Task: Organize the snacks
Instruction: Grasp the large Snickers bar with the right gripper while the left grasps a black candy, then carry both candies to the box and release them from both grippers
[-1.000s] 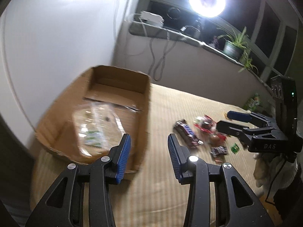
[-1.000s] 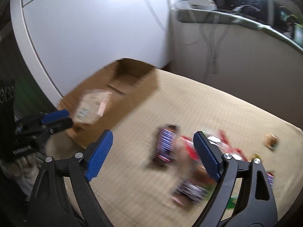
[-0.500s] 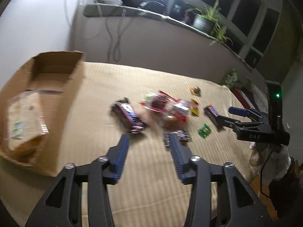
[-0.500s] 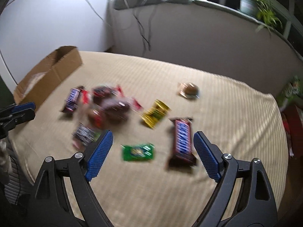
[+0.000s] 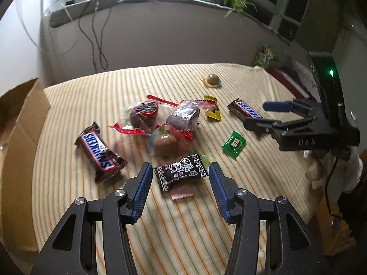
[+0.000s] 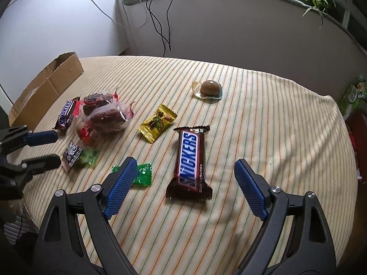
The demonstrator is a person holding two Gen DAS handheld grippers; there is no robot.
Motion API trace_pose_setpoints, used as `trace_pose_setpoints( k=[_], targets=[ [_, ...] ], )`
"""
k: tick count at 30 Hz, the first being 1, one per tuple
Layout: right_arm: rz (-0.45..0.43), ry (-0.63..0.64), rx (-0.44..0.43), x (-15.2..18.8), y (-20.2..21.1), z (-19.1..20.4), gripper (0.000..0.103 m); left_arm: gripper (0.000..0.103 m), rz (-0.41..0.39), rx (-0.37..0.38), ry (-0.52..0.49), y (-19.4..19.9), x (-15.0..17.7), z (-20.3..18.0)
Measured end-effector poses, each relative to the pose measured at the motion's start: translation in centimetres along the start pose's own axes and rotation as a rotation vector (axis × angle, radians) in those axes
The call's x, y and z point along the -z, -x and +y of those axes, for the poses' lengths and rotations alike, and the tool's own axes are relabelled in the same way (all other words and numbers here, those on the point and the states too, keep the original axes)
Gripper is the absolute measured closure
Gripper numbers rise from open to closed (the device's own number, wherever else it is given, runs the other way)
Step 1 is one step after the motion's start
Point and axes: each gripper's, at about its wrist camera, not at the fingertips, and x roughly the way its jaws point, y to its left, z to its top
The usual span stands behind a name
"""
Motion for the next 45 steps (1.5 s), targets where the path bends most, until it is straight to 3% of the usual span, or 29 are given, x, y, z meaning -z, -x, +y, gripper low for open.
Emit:
trace_pose_setpoints(
  k=[6,11,15,23,37,45],
  targets=[
    [0.017,0.0,-0.02,-0.5,-1.2,-0.3,0.02,0.055,0.041,-0.005,-0.057,-1.5,-0.2,-0.1],
    [0.043,0.004,-0.029,-0.8,-2.3,0.0,0.035,0.067,0.063,0.013,-0.055,-2.3,0.0,0.3],
    [0.049,0.012,-0.022,-0.6,-2.7,0.2,0.036,0.074,0.06,0.024,-0.06,-2.1,0.2,0.0],
    [0.048,0.005,0.008,-0.4,-2.6,-0.2,0.073,0.086,0.029,0.034,-0.014,-1.4,0.4,0.6],
    [0.05,-0.015,-0.006,0.1,-2.1,-0.5,0.074,0.093,-0.004,0.027,0.06,1.0,1.8,3.5],
    [0.024,0.001,-0.009,-0.5,-0.9,0.4,0.074,0.094,-0.07,0.025,0.087,3.3,1.2,4.6]
  ],
)
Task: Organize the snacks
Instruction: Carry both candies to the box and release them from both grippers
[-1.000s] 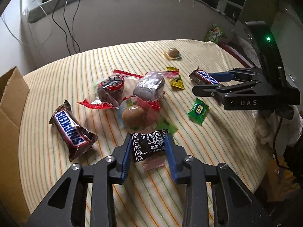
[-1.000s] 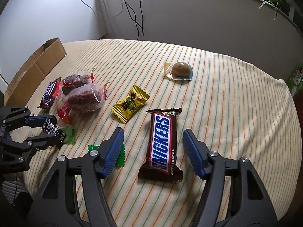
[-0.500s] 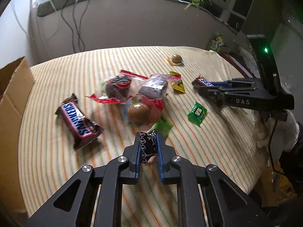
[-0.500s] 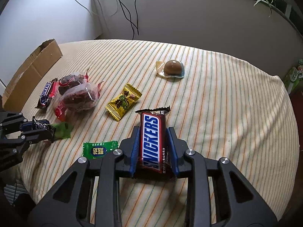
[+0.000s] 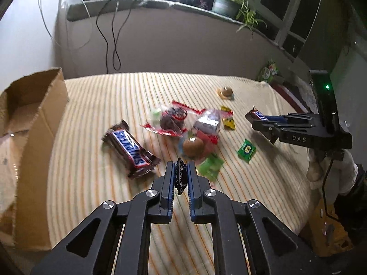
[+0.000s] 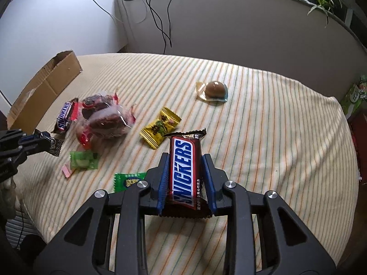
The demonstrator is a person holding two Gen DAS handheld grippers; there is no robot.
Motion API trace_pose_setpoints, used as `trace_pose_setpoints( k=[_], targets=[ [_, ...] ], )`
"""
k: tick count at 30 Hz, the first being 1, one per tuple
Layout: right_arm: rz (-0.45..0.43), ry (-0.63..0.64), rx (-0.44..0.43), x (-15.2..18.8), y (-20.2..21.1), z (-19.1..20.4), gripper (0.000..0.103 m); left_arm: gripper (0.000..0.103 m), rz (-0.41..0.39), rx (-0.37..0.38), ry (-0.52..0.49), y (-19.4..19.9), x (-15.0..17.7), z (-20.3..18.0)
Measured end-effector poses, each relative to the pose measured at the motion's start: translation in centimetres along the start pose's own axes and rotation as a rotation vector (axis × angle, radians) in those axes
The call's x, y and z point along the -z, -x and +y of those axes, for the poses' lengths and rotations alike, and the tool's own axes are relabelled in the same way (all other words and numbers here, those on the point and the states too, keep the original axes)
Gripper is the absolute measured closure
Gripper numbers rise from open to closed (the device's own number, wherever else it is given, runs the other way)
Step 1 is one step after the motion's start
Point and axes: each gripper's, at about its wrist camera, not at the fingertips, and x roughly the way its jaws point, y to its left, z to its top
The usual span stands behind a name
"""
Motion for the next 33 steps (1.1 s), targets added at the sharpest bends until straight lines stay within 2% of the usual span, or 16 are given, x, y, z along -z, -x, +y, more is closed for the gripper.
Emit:
trace_pose_setpoints(
  k=[5,11,17,33],
  targets=[
    [-0.017,0.024,0.011,-0.5,0.6,1.1,0.074,0.094,-0.018,-0.006,0.023,0.3,0.5,0.2],
    [-0.057,0.057,-0.031,-1.8,2.5,3.2,0.074,0.094,-0.076,-0.019,0.05,2.8,0.2,2.0],
    [-0.105,0.107,-0.094,-4.6,3.7,6.5,0.074,0.094,-0.141,-0.074,0.078,5.2,-0.9,4.1],
    [-0.126,0.301,-0.242,-12.1,1.2,17.8,0.074,0.094,-0.222,-0.224,0.162,8.3,-2.1,11.4]
  ],
)
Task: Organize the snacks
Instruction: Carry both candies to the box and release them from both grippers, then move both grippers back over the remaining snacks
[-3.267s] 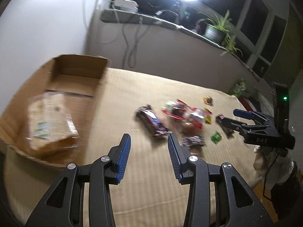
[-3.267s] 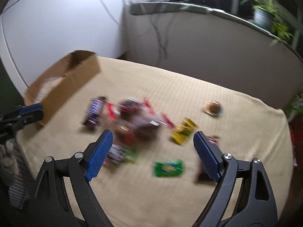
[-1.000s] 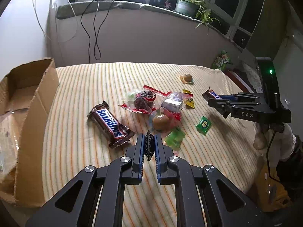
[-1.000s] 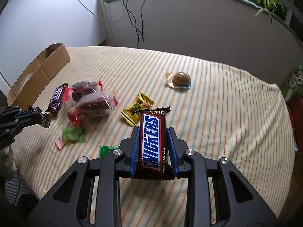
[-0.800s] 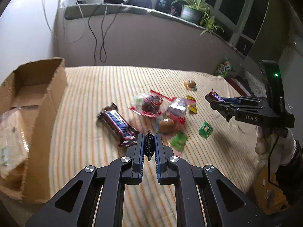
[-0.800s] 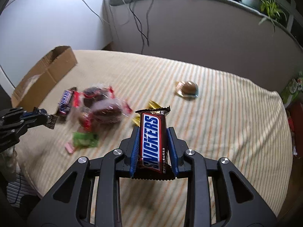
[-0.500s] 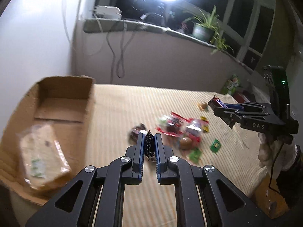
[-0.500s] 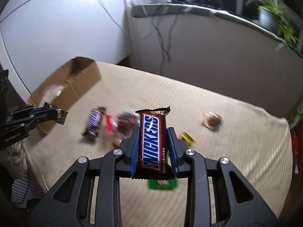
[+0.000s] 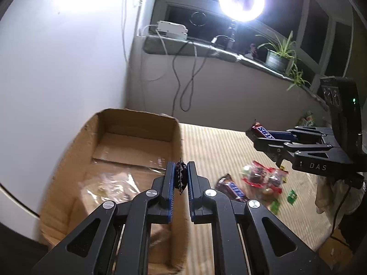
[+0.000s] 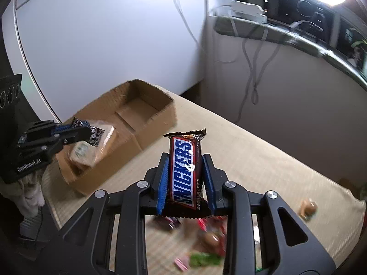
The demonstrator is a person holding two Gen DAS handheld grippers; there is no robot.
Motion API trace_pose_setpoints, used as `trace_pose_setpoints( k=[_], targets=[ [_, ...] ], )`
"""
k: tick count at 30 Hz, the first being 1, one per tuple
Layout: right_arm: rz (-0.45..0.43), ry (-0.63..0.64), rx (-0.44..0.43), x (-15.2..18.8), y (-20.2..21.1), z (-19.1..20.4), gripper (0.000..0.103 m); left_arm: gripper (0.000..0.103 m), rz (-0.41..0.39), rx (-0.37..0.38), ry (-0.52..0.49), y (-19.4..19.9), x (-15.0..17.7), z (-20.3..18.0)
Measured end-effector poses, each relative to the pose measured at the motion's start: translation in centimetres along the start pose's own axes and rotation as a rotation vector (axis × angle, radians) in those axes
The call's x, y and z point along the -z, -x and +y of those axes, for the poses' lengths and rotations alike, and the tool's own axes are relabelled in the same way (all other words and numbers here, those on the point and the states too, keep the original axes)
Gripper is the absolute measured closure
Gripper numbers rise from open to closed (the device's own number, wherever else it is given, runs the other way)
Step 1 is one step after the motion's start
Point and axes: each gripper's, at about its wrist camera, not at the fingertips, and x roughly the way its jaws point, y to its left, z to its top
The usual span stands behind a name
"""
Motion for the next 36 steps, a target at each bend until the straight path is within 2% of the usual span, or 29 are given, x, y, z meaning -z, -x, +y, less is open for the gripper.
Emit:
trace_pose_setpoints(
  k=[9,17,26,33,34,36],
  targets=[
    [0.029,0.059,-0.068,-3.9,-4.8,3.4,0.074,0.094,0.009,-0.031,0.029,-1.1,-0.4,2.4],
    [0.066,0.09,-0.096,-5.8,-8.9,5.1,0.074,0.094,0.024,-0.047,0.035,-2.3,-0.6,3.3],
    [0.102,0.086,-0.127,-6.6,-12.1,5.6,0.074,0.094,0.038,-0.051,0.044,-3.2,-0.7,3.9],
    [0.103,0.085,-0.127,-6.5,-12.5,5.5,0.074,0.093,0.045,-0.055,0.05,-3.3,-0.7,4.0],
    [0.104,0.084,-0.127,-6.6,-12.4,5.6,0.072,0.088,0.045,-0.058,0.05,-3.2,-0.8,3.9],
    [0.093,0.076,-0.124,-6.9,-12.1,5.5,0.06,0.086,0.039,-0.06,0.051,-3.2,-0.8,4.0]
  ],
)
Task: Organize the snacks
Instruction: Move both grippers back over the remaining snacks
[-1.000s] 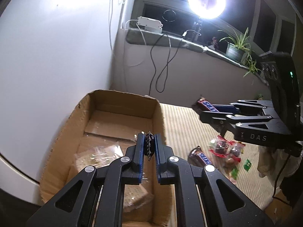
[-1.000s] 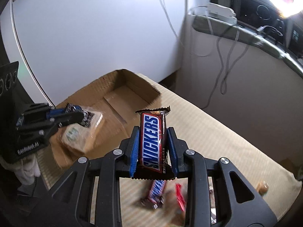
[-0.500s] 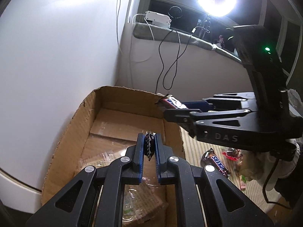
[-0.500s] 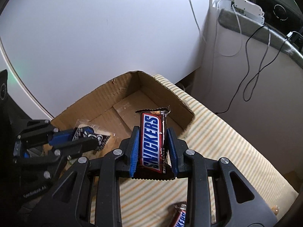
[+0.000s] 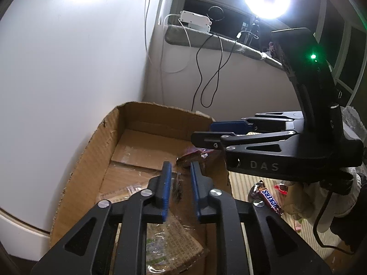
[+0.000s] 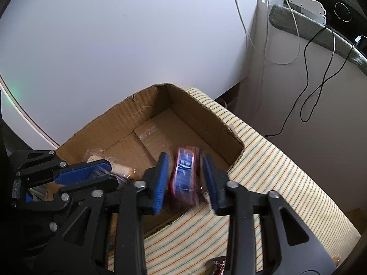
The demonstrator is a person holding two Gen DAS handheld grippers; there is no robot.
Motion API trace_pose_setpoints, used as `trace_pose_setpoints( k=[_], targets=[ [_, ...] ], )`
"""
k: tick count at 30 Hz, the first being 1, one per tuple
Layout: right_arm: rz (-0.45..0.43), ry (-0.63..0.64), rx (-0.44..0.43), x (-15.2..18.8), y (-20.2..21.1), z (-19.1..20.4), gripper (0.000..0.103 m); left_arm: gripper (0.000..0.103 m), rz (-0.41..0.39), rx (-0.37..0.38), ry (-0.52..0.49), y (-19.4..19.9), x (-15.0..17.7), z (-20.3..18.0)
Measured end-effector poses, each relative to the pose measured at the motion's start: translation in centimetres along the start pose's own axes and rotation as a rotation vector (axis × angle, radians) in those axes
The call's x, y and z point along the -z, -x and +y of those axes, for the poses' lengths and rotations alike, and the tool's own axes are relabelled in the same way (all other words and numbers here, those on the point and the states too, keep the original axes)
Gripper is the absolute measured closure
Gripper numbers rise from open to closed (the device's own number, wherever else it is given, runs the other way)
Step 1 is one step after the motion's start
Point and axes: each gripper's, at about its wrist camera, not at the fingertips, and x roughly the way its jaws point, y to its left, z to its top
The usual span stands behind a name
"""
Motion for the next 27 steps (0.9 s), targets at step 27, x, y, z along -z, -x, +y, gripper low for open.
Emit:
trace_pose_setpoints(
  k=[27],
  targets=[
    [-0.092,-0.043,0.113,6.3,10.9,-2.5,0.041,0.078,-0.029,0.076,-0.028,3.5,1.5,-4.7]
  ],
)
